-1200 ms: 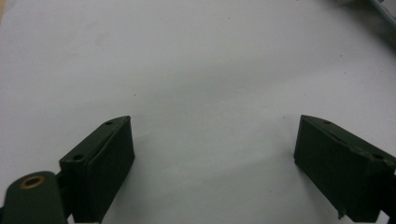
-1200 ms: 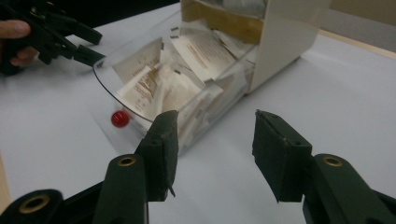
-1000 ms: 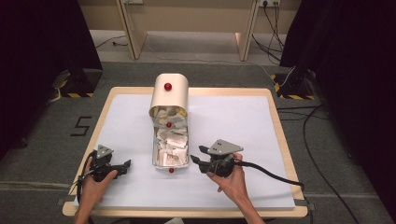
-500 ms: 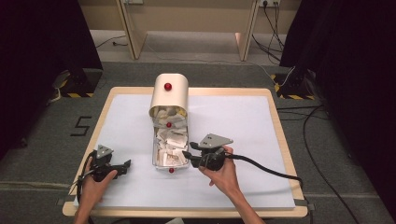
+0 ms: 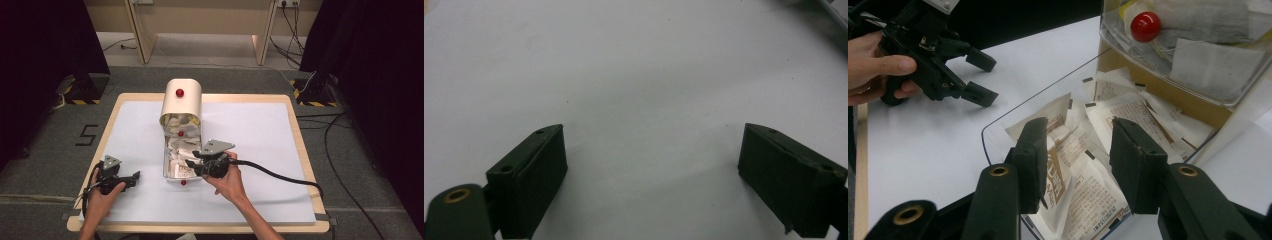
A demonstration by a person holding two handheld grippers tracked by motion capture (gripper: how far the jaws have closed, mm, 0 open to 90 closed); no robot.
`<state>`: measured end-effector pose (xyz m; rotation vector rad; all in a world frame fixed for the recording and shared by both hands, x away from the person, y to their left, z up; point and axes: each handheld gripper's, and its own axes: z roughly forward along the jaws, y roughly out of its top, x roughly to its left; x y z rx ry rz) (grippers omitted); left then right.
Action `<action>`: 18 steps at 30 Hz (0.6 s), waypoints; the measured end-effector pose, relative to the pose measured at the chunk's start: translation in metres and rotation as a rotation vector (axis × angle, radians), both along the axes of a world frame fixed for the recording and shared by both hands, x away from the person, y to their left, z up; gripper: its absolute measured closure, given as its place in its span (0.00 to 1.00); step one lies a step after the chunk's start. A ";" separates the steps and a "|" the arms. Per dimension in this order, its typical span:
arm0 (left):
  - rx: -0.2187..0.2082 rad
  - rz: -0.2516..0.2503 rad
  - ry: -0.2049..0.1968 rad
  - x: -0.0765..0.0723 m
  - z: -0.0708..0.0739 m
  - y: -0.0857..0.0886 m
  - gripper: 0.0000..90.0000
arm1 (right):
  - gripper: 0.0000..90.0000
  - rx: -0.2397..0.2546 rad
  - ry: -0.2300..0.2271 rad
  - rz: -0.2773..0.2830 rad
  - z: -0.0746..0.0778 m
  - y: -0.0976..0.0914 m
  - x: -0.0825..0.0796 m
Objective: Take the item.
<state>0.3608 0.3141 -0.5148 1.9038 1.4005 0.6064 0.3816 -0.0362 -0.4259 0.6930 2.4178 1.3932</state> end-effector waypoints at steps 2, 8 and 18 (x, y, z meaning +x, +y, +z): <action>0.000 0.000 0.000 0.000 0.000 0.000 0.13 | 0.66 -0.003 0.004 0.005 0.000 0.002 0.000; 0.000 0.000 0.000 0.000 0.000 0.000 0.13 | 0.68 -0.010 0.025 0.016 -0.007 0.008 0.004; 0.000 0.000 0.000 0.000 0.000 0.000 0.13 | 0.70 -0.055 0.048 0.030 -0.021 0.015 0.005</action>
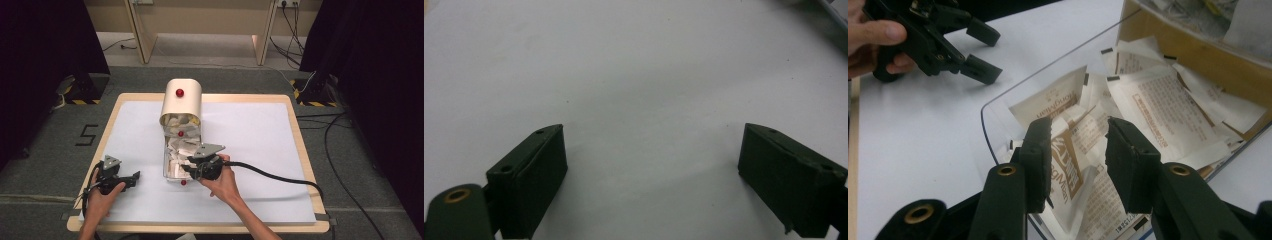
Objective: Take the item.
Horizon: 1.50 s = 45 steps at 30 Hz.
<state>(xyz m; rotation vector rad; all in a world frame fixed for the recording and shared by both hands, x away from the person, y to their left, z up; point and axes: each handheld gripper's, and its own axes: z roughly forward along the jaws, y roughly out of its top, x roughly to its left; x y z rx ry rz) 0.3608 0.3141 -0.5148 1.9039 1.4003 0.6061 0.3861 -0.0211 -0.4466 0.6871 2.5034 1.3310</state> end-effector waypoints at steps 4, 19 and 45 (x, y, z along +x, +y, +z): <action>0.000 0.000 0.000 0.000 0.000 0.000 0.13 | 0.71 -0.020 0.005 0.000 -0.005 0.002 0.001; 0.000 0.000 0.000 0.000 0.000 0.000 0.13 | 0.96 -0.027 -0.028 0.043 -0.004 0.001 -0.003; 0.001 0.001 0.000 0.000 0.000 0.000 0.13 | 0.97 0.066 -0.097 -0.006 0.032 -0.025 0.001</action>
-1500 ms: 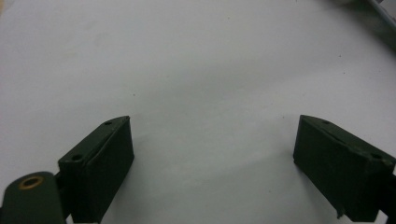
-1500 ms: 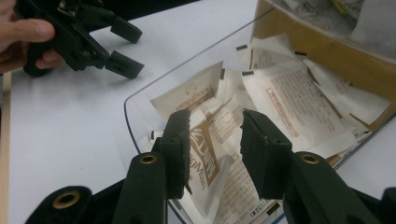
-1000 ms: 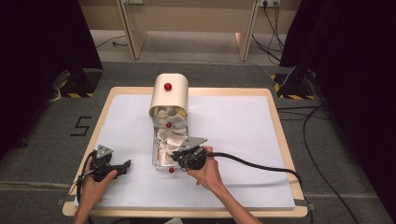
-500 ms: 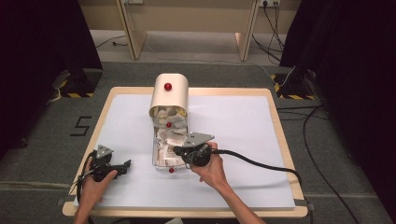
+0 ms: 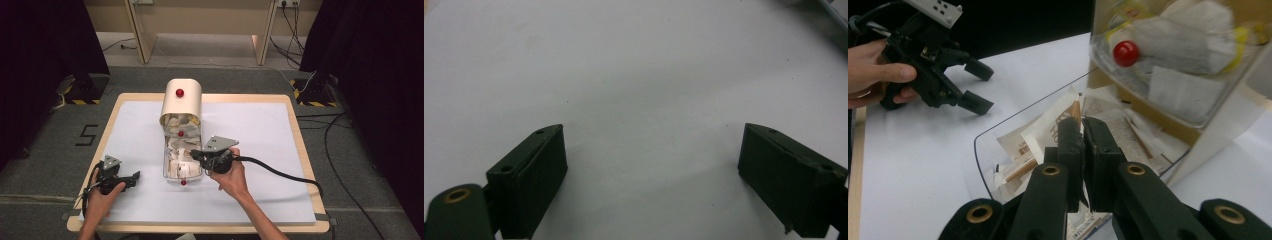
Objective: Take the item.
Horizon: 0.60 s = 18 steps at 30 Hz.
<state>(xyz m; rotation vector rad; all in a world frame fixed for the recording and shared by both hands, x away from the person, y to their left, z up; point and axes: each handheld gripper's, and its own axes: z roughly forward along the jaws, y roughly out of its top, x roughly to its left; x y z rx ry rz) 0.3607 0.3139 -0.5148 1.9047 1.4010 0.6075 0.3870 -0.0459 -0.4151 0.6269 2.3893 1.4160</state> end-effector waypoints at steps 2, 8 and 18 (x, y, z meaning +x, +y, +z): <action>0.000 0.000 0.000 0.000 0.000 0.000 0.13 | 0.97 0.005 -0.003 -0.005 0.002 -0.002 0.000; 0.000 0.000 0.000 0.000 0.000 0.000 0.13 | 0.97 0.032 -0.019 -0.033 0.012 -0.015 0.003; 0.000 0.000 0.000 0.000 0.000 0.000 0.13 | 0.97 0.033 -0.042 -0.053 0.018 -0.024 0.005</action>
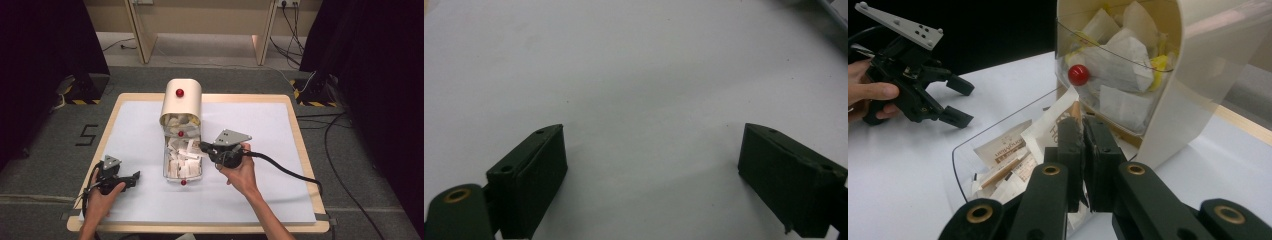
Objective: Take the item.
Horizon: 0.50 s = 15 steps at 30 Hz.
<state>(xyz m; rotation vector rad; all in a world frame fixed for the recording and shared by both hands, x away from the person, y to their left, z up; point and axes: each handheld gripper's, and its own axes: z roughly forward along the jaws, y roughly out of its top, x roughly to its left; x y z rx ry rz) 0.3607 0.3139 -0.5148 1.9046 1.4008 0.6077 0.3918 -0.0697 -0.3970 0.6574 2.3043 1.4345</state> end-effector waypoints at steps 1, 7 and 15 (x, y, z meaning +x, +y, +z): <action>0.000 0.000 0.000 0.000 0.000 0.000 0.13 | 0.97 -0.002 -0.001 -0.005 0.000 -0.002 0.000; 0.000 0.000 0.000 0.000 0.000 0.000 0.13 | 0.97 0.005 -0.009 -0.016 0.004 -0.007 0.001; 0.000 0.000 0.000 0.000 0.000 0.000 0.13 | 0.97 0.047 0.009 -0.057 0.006 -0.026 0.007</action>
